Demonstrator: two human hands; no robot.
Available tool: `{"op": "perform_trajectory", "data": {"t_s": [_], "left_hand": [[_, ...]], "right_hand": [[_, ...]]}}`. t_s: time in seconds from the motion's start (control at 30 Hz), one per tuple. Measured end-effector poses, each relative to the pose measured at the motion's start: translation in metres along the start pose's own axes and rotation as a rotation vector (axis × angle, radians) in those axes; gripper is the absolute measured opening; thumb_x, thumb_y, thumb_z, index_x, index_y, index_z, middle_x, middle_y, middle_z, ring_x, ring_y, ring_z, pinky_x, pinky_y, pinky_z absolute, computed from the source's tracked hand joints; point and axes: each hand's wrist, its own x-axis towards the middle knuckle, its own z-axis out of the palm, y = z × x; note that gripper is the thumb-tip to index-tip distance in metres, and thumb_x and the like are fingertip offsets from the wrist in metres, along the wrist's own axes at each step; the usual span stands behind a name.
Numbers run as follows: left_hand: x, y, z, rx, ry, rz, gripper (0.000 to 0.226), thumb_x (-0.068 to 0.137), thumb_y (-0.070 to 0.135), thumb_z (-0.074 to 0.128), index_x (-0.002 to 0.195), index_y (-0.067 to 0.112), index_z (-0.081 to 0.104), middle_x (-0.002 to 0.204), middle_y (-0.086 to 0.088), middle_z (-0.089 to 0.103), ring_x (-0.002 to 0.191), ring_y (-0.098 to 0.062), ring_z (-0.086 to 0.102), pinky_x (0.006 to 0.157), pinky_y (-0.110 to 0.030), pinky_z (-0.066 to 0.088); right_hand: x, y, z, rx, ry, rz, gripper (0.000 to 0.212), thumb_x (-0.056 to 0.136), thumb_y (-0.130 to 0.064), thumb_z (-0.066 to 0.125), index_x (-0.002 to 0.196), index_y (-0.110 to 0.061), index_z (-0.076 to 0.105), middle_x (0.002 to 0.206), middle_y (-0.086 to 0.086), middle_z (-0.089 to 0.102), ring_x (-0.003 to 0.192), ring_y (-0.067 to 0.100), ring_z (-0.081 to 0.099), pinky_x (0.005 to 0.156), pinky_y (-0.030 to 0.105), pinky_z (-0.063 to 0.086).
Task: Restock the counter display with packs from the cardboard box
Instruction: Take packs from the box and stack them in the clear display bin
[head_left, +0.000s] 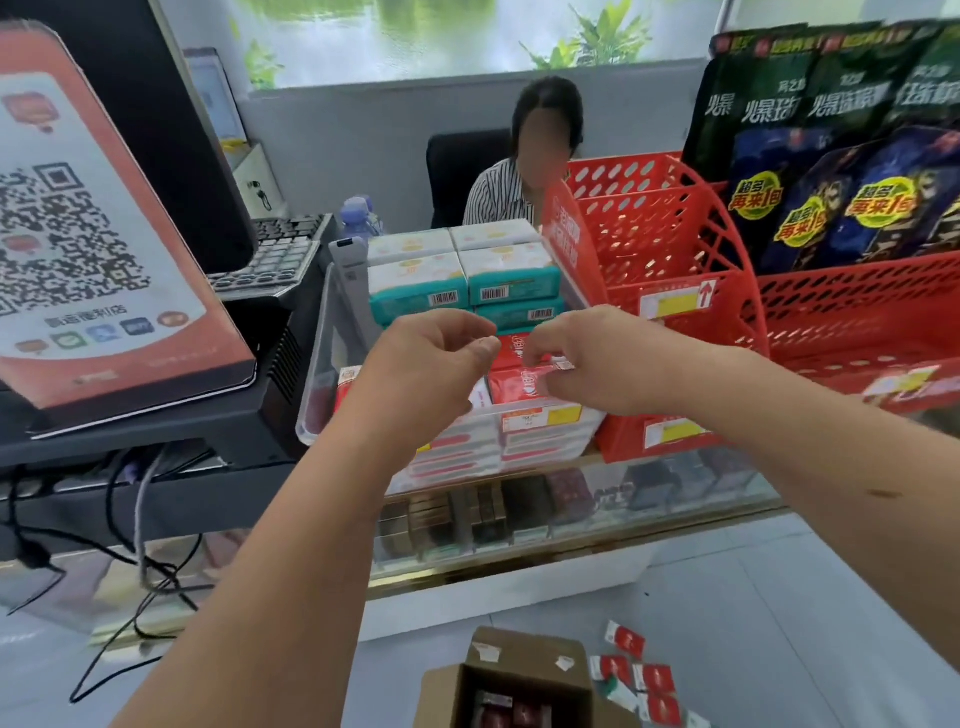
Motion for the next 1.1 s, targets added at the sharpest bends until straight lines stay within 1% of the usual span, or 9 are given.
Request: {"op": "perform_trajectory", "data": {"t_s": [0.1,0.27,0.43,0.53,0.7,0.83,0.9,1.03,1.1], "left_hand": [[-0.006,-0.009,0.001,-0.037,-0.108,0.022,0.010,0.092,0.025,0.065,0.099,0.029,0.071,0.094,0.004,0.071,0.092,-0.019,0.068,0.073,-0.041,0.061],[-0.025,-0.036,0.001,-0.027,-0.265,0.020,0.010,0.091,0.026,0.066,0.098,0.030,0.072,0.091,0.006,0.072,0.090,-0.020,0.069,0.079,-0.045,0.060],[-0.045,-0.078,0.007,-0.015,-0.336,-0.045,0.011,0.093,0.023,0.063,0.089,0.028,0.072,0.094,-0.004,0.073,0.094,-0.033,0.068,0.082,-0.053,0.057],[-0.057,-0.107,0.021,0.026,-0.369,-0.079,0.014,0.094,0.022,0.062,0.088,0.029,0.073,0.093,0.000,0.074,0.091,-0.028,0.069,0.083,-0.047,0.057],[-0.076,-0.176,0.055,0.062,-0.386,-0.195,0.020,0.094,0.026,0.061,0.112,0.031,0.069,0.100,0.017,0.067,0.085,-0.003,0.063,0.076,-0.030,0.057],[-0.090,-0.240,0.093,0.095,-0.423,-0.304,0.016,0.093,0.023,0.062,0.104,0.032,0.070,0.100,0.014,0.069,0.086,-0.006,0.064,0.068,-0.024,0.051],[-0.097,-0.274,0.111,0.131,-0.444,-0.344,0.016,0.093,0.023,0.061,0.102,0.034,0.069,0.103,0.014,0.069,0.089,-0.005,0.063,0.071,-0.023,0.048],[-0.107,-0.342,0.145,0.197,-0.465,-0.403,0.022,0.095,0.020,0.057,0.110,0.030,0.068,0.106,0.011,0.067,0.078,-0.003,0.059,0.062,-0.015,0.046],[-0.111,-0.377,0.161,0.197,-0.484,-0.456,0.024,0.095,0.019,0.057,0.114,0.028,0.068,0.107,0.010,0.067,0.084,-0.001,0.060,0.068,-0.016,0.047]], "right_hand": [[-0.024,-0.021,0.003,0.030,0.086,0.043,0.026,0.095,-0.031,0.060,0.120,-0.031,0.062,0.122,-0.005,0.059,0.103,0.010,0.049,0.084,0.026,0.041],[-0.055,-0.051,0.025,0.056,0.161,0.160,0.022,0.094,-0.028,0.060,0.114,-0.028,0.066,0.110,-0.006,0.059,0.092,0.011,0.050,0.086,0.031,0.044],[-0.077,-0.065,0.072,0.107,0.183,0.251,0.018,0.091,-0.022,0.061,0.107,-0.025,0.067,0.106,-0.006,0.061,0.099,0.016,0.056,0.087,0.032,0.046],[-0.090,-0.064,0.112,0.165,0.108,0.307,0.016,0.092,-0.022,0.061,0.107,-0.024,0.068,0.109,-0.002,0.064,0.100,0.019,0.057,0.088,0.033,0.047],[-0.112,-0.047,0.196,0.260,-0.037,0.377,0.025,0.095,-0.020,0.058,0.119,-0.022,0.066,0.124,-0.004,0.061,0.106,0.014,0.053,0.091,0.024,0.038],[-0.125,-0.031,0.284,0.331,-0.190,0.432,0.024,0.096,-0.018,0.054,0.116,-0.021,0.066,0.126,-0.001,0.058,0.111,0.018,0.054,0.095,0.029,0.042],[-0.129,-0.023,0.329,0.337,-0.283,0.420,0.021,0.097,-0.017,0.052,0.113,-0.016,0.066,0.119,0.002,0.061,0.106,0.020,0.056,0.092,0.031,0.044],[-0.132,-0.009,0.414,0.347,-0.392,0.423,0.024,0.096,-0.017,0.054,0.117,-0.018,0.066,0.122,0.002,0.061,0.111,0.022,0.058,0.095,0.036,0.045],[-0.133,-0.001,0.459,0.363,-0.409,0.446,0.025,0.096,-0.018,0.053,0.117,-0.021,0.066,0.122,-0.001,0.062,0.110,0.020,0.059,0.094,0.037,0.048]]}}
